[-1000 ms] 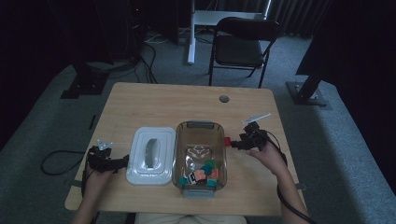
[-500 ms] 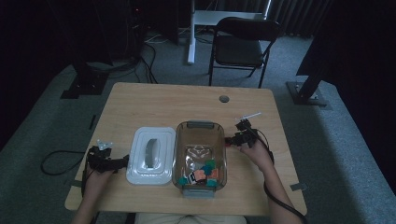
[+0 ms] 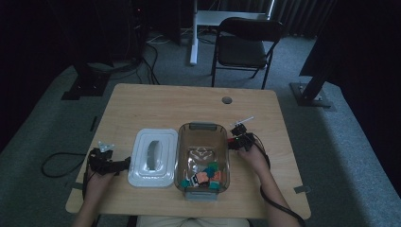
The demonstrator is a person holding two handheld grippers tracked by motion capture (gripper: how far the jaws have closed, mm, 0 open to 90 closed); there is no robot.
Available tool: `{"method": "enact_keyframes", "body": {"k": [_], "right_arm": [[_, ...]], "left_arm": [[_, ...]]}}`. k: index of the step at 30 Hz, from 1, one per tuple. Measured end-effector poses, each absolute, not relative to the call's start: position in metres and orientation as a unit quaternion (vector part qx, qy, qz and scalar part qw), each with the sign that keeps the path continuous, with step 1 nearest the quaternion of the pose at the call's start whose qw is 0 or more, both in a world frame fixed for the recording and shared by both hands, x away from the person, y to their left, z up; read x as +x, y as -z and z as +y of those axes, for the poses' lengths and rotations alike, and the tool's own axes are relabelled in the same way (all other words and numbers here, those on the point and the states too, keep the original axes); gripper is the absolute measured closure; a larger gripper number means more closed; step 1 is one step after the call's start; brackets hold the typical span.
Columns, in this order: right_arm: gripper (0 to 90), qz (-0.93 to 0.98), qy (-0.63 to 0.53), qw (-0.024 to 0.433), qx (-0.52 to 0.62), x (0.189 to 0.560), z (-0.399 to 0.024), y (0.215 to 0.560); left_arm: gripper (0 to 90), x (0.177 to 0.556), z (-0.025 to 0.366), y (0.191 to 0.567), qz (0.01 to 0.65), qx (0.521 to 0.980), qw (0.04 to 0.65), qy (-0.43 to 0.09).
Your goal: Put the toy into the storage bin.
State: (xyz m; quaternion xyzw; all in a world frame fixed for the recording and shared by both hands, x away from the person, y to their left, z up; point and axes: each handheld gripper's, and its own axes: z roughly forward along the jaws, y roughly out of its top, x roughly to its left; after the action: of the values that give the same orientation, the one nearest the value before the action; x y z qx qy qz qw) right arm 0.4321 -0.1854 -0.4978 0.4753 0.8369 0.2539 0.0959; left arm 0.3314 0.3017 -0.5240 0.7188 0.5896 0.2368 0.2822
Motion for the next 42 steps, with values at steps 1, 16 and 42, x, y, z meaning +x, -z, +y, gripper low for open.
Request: {"method": "enact_keyframes", "body": {"k": [1, 16, 42], "right_arm": [[52.7, 0.84, -0.248, 0.104, 0.471, 0.431, -0.184, 0.498], [58.7, 0.864, -0.248, 0.093, 0.429, 0.42, -0.189, 0.484], [58.7, 0.871, -0.256, 0.111, 0.403, 0.369, -0.225, 0.45]], "left_arm": [[0.5, 0.331, 0.302, 0.524, 0.59, 0.719, 0.282, -0.237], [0.5, 0.331, 0.302, 0.524, 0.59, 0.719, 0.282, -0.237], [0.5, 0.331, 0.302, 0.524, 0.59, 0.719, 0.282, -0.237]]}}
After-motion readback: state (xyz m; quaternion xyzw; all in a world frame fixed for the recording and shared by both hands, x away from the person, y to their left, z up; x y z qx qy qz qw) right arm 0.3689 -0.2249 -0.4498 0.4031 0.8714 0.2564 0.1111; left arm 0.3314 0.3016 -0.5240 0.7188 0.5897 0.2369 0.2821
